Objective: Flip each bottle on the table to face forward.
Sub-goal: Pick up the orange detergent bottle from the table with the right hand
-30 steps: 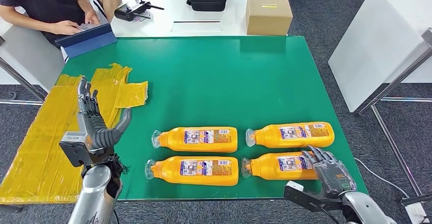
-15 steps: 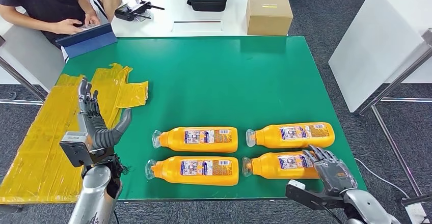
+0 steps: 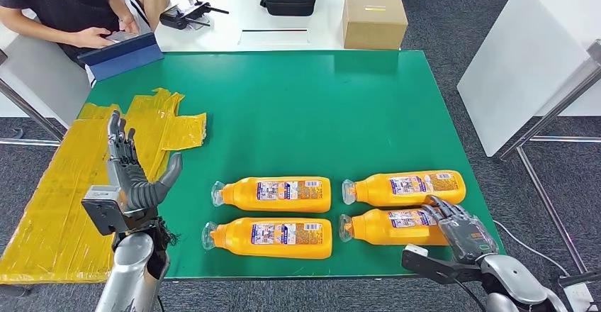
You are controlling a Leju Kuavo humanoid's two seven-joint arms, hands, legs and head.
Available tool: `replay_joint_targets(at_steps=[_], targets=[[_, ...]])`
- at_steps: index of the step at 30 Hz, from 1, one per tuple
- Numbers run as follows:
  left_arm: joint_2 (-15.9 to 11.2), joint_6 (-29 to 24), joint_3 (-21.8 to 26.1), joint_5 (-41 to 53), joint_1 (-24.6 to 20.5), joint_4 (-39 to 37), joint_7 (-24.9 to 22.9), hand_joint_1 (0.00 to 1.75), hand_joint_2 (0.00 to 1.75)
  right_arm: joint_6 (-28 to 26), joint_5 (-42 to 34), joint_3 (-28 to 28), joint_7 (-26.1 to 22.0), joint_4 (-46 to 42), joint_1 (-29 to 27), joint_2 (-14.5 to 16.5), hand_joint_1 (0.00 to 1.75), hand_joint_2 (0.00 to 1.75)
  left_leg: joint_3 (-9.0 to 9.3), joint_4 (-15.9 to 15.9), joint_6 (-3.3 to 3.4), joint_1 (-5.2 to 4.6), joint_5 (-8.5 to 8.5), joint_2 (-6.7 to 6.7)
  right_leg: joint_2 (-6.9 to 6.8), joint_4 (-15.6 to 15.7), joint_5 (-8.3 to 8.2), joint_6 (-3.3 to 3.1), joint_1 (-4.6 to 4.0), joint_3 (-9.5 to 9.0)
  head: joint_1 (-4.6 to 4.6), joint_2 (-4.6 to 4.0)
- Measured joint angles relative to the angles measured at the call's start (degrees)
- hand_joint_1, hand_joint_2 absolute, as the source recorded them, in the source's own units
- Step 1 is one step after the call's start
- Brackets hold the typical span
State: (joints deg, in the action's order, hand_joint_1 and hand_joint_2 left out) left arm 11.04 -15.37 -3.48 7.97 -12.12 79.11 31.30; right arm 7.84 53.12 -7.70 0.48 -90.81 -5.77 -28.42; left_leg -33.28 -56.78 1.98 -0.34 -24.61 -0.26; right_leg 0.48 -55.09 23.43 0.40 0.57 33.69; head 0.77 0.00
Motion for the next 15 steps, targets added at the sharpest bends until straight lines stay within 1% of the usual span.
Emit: replay_joint_targets(at_steps=[8,10,13,15], targets=[[0.0,-0.2,0.0,-0.1,0.3,0.2,-0.1,0.0,1.75,0.5,-1.7,-1.2,0.0,1.5,1.1,-1.3,0.0,1.75,0.01,0.0,0.0,0.0,0.0,0.0,0.0,0.0,0.0,0.0,0.0,-0.01,0.0,0.0],[0.0,-0.2,0.0,-0.1,0.3,0.2,-0.1,0.0,1.75,0.5,-1.7,-1.3,0.0,1.7,1.1,-1.4,0.03,1.75,0.02,0.0,0.0,0.0,0.0,0.0,0.0,0.0,0.0,0.0,0.0,-0.01,0.0,0.0],[-0.1,-0.2,0.0,-0.1,0.4,0.2,-0.1,0.0,1.75,0.5,-1.9,-1.4,0.0,1.9,1.1,-1.6,0.14,1.75,0.05,0.0,0.01,-0.02,0.0,0.0,0.01,0.0,-0.01,0.01,0.0,-0.02,0.0,0.0],[-0.1,-0.2,0.0,-0.1,0.3,0.2,-0.1,0.0,1.75,0.6,-2.1,-1.5,0.0,2.0,1.1,-1.7,0.27,1.75,0.06,0.0,0.01,-0.03,0.0,0.0,0.01,0.0,-0.01,0.01,0.0,-0.03,0.0,0.0]])
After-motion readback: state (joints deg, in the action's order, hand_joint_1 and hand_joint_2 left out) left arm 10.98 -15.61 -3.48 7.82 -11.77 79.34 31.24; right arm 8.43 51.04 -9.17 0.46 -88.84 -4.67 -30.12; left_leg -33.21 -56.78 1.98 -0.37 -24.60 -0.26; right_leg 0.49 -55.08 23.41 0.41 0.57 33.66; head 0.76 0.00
